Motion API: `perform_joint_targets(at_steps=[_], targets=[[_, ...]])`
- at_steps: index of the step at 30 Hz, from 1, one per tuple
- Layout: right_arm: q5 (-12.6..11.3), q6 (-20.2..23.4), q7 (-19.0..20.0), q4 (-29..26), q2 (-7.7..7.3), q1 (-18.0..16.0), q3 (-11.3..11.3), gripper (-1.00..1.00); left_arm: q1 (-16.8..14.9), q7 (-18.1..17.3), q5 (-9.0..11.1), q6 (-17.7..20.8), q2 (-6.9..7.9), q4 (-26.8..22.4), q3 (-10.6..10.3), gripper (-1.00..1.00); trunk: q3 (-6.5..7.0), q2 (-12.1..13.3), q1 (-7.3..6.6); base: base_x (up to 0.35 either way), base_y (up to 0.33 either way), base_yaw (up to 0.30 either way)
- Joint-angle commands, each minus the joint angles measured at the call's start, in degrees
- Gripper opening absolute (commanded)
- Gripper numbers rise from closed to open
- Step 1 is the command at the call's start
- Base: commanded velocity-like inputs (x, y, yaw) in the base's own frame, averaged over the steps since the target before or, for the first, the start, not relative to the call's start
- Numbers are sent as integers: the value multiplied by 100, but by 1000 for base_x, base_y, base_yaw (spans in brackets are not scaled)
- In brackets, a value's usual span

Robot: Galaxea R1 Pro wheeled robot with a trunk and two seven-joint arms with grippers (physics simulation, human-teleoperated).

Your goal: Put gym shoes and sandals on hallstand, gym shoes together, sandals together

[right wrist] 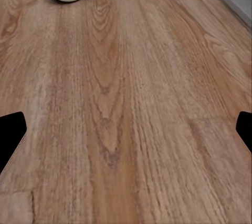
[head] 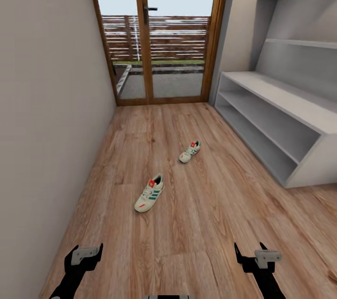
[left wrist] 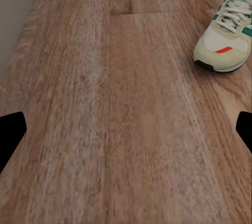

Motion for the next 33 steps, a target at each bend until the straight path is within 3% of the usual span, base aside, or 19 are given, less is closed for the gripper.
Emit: perform_joint_targets(at_steps=[1,17,33], targets=[[0,0,-11,1,0,0,0,100,0,0,0,0,1,0,0,100,0,0,0,325,79,0],[0,1,-140,3,0,0,8,100,0,-1,-6,0,-3,0,0,100,0,0,0,326,94,0],[0,11,-157,3,4,0,10,100,0,-2,-8,-16,-5,0,0,100,0,0,0,253,-50,0]])
